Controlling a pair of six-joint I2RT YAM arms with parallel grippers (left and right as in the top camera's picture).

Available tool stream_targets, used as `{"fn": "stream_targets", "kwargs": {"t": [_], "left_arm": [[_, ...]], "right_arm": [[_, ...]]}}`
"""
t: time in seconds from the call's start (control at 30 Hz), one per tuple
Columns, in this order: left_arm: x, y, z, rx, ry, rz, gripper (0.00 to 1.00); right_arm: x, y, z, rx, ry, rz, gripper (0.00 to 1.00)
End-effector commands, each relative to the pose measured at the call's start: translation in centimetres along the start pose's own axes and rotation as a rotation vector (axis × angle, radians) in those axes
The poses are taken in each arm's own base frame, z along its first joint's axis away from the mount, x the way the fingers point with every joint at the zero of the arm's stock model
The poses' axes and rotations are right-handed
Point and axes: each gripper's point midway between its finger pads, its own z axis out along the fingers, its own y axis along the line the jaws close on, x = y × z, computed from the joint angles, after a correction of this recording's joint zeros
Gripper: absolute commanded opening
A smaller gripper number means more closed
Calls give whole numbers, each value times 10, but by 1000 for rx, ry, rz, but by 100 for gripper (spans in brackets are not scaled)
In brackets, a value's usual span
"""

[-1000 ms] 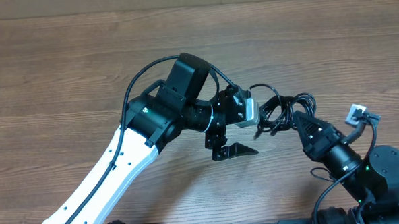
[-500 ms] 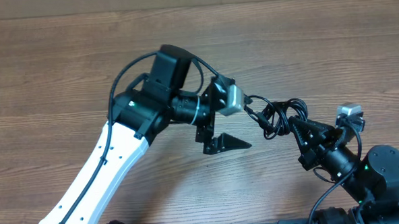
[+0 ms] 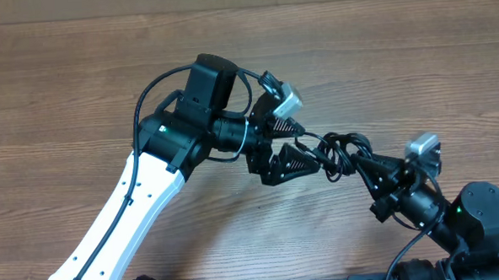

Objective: Untangle cables

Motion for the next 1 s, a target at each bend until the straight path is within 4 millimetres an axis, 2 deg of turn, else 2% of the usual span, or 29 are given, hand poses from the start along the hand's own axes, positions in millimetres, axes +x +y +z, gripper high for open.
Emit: {"fn": "stream_targets", "kwargs": {"t": [0.0,0.17,0.37,0.63,0.87,0.97], "left_arm": [[-4,-3,-3,-23,-13,-184,100],[-5,-3,-3,-22,-18,-333,100],[-6,-3,-3,-21,-23,-444,100],[-12,-3,-3,-15,-42,-498,100],[-13,-2,-3,-18,-46,-504,100],[-12,7,-3,-72,-55,-507,100]], "right_arm": [[-16,12,-4,-46,-48,-176,4],[-25,14,-5,-48,-86,-226,4],[-26,15,-5,-50,-90,-239,4],[-20,33,-7,-160,-81,-353,4],[-19,34,-7,-162,-81,-373,4],[-23,40,-8,-191,-100,-389,4]]}}
